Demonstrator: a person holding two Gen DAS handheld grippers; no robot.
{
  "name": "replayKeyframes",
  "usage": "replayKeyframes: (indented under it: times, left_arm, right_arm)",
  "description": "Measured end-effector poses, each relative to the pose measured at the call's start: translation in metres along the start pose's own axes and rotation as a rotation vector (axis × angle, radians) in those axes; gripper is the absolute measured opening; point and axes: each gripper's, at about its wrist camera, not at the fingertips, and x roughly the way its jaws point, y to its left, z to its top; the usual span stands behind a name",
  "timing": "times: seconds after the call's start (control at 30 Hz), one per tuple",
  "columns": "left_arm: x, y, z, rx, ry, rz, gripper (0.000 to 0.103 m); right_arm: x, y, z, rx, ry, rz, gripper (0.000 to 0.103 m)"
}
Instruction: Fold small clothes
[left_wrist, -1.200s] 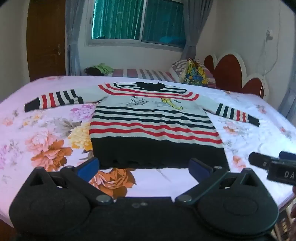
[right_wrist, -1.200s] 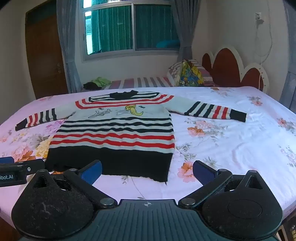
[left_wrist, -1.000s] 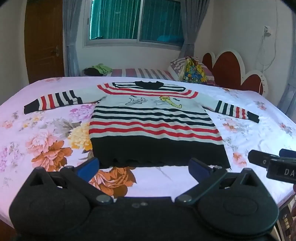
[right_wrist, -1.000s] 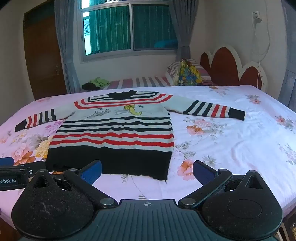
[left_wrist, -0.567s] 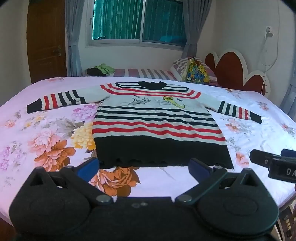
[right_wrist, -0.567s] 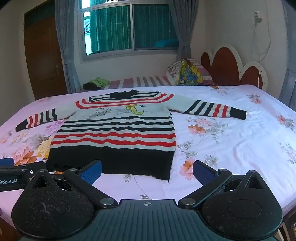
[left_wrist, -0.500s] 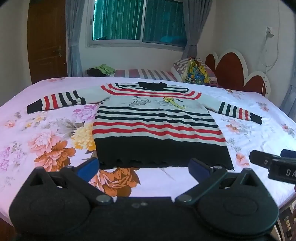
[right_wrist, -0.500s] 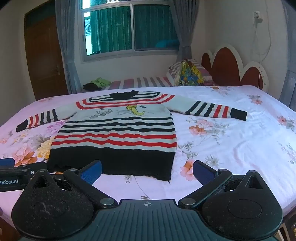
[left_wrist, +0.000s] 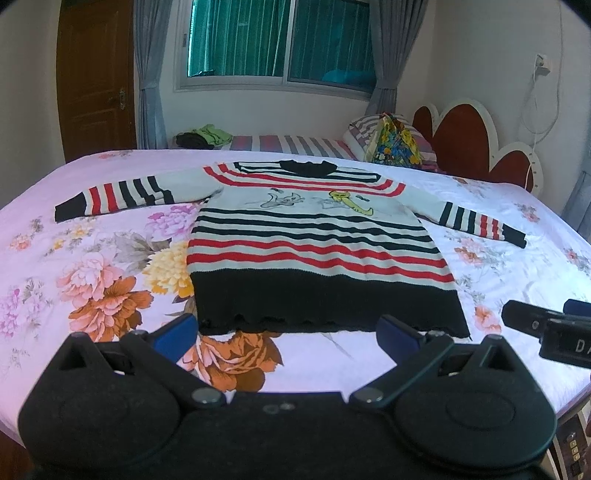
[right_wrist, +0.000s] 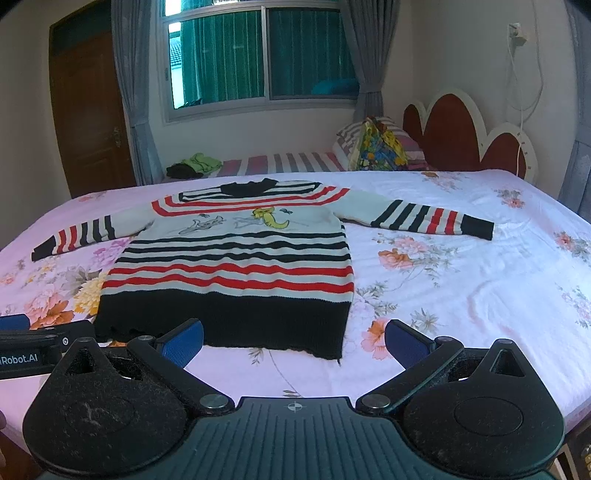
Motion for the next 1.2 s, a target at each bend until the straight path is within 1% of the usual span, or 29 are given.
replayKeyframes:
  times: [1.2]
  left_arm:
    - [-0.0005,-0.0011,-0.0010,0.008,-0.003,0.003,0.102]
  right_arm:
    - [0.0025,0.0023,-0.0026,0.001,0.001,0.000,0.103]
